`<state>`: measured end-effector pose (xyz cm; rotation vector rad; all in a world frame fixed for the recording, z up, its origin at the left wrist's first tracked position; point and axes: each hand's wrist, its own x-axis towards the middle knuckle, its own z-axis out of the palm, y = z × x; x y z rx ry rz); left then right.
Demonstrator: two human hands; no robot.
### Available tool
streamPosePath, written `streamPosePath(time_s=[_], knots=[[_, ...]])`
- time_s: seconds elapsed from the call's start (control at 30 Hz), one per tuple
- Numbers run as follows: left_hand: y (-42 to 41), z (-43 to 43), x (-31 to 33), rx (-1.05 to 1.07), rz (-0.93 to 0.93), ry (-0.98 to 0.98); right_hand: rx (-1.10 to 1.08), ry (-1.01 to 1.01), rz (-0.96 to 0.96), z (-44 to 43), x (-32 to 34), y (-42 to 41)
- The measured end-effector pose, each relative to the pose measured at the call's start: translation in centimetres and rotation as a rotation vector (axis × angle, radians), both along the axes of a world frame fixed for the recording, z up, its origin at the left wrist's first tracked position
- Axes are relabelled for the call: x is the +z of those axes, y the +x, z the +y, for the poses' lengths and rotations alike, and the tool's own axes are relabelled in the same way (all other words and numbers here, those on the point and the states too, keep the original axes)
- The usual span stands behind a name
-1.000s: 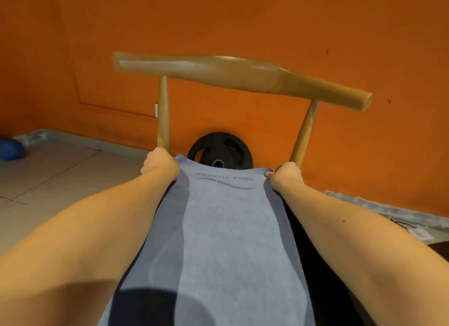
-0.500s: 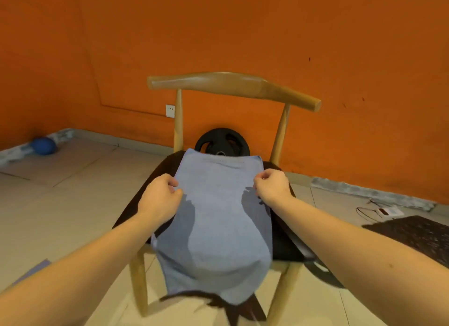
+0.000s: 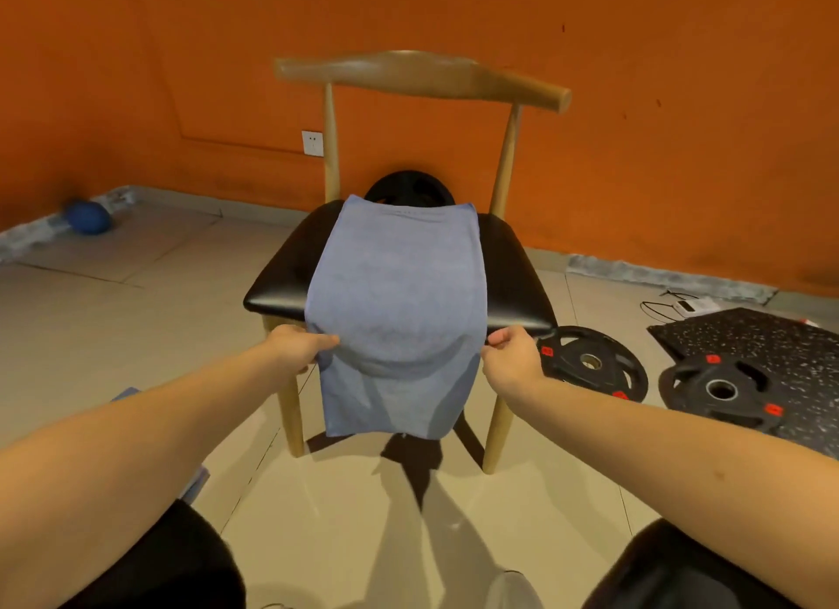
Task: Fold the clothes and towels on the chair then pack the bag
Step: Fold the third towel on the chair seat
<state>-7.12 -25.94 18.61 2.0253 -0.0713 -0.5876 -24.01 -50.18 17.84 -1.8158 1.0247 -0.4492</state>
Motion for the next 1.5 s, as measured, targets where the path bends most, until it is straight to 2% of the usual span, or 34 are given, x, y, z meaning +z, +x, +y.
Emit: streamPosePath(time_s=[0.1,0.23,0.43,0.6,0.8,1.23,1.4,1.5], knots=[[0.0,0.8,-0.9,-0.094,-0.001,0.063,-0.065,0.081,-0.036,0.4,-0.6,0.6],[0.9,1.8,-1.4,-0.18,0.02,0.116,-0.045,0.166,-0.013,0.6,-0.9,0.3],[1.4,2.9,-2.2,-0.306,0.103,0.185,0.283,0.313,0.03,-0.7,-0.9,0.2],[1.4,3.1,-2.8,-0.353,0.147,0.186,0.369,0.436,0.043,-1.8,-0.7,-0.5],[0.8,3.5,-3.1,-0.369,0.161,0.204,0.458,0.251,0.277,-3.8,-1.7,-1.5],[-2.1,4.0,-0.9,-0.243,0.135,0.228,0.623,0.299,0.687,-3.0,-2.3,-4.5],[-2.8,4.6,-0.1,-0.214,0.065,0.319,0.548,0.421,0.631,-2.5,-1.1,-5.0],[-3.6,5.0,0.6,-0.255,0.076,0.339,0.483,0.478,0.513,-1.9,0.6,-5.2]])
